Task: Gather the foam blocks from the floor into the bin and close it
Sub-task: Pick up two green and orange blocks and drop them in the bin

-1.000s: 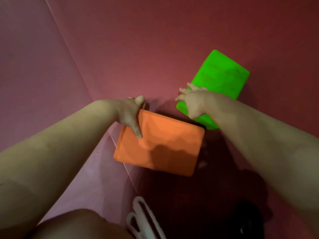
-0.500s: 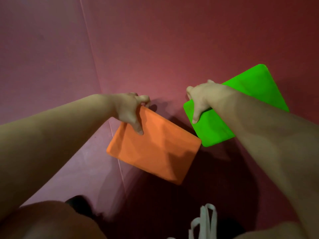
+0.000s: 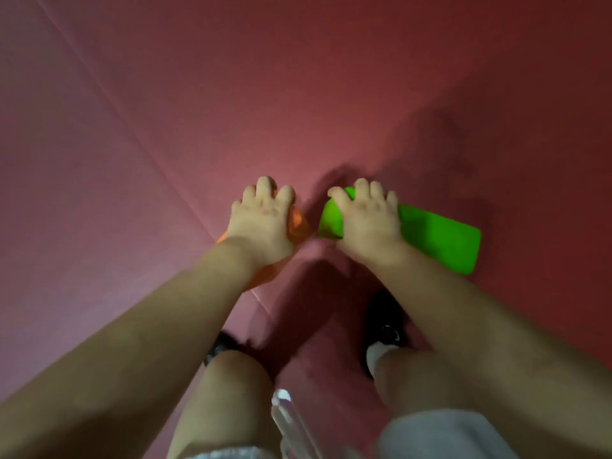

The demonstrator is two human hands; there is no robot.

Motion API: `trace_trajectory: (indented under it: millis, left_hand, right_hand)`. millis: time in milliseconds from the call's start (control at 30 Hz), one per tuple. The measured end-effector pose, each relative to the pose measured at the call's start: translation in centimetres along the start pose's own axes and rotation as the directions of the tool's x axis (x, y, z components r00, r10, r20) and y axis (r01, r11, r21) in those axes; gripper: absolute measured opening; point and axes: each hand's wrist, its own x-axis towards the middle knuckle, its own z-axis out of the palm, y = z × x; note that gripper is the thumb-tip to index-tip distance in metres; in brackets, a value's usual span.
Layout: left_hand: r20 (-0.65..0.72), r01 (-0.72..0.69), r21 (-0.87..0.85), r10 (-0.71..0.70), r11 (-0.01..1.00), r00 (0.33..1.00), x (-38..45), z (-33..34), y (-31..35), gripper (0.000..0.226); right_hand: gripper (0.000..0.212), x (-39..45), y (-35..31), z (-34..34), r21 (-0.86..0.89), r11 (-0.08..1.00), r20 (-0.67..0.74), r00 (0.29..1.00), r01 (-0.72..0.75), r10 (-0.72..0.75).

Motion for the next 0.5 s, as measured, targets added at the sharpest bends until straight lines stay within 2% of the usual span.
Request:
trace_trajectory:
  millis: [67, 133, 233, 333, 400, 467, 500]
  left_hand:
    - [-0.046, -0.065, 0.066, 0.068, 0.996, 0.997, -3.0, -4.2, 2.9, 0.061]
    - [-0.054, -0.139, 0.122, 0.146, 0.983, 0.988, -6.0, -8.2, 5.4, 0.058]
    - [-0.031, -0.308, 0.175, 0.318, 0.935, 0.947, -11.7, -13.3, 8.7, 0.058]
    - [0.005, -0.472, 0.232, 0.484, 0.851, 0.875, -18.3, -16.3, 11.4, 0.061]
    - [0.073, -0.580, 0.281, 0.585, 0.765, 0.808, -23.2, -17.1, 13.9, 0.064]
    - [0.143, -0.704, 0.346, 0.706, 0.620, 0.693, -28.3, -17.0, 17.4, 0.067]
    - [0.186, -0.762, 0.372, 0.762, 0.530, 0.620, -31.3, -16.6, 19.5, 0.066]
  right_hand:
    - [0.058, -4.5, -0.2, -4.9, 0.085, 0.980, -0.026, 0.983, -0.180, 0.183]
    - [0.053, -9.3, -0.7, -9.0, 0.154, 0.929, -0.064, 0.935, -0.336, 0.349]
    - [0.055, -17.6, -1.8, -13.6, 0.246, 0.817, -0.189, 0.801, -0.521, 0.568]
    - [0.072, -26.3, -3.3, -17.5, 0.391, 0.649, -0.037, 0.693, -0.653, 0.720]
    - [0.078, -33.1, -4.1, -19.1, 0.478, 0.498, -0.004, 0.565, -0.723, 0.825]
    - [0.079, -40.4, -4.6, -19.9, 0.524, 0.341, -0.009, 0.396, -0.780, 0.918]
    - [0.078, -44.5, -5.0, -20.1, 0.549, 0.245, 0.044, 0.321, -0.799, 0.946]
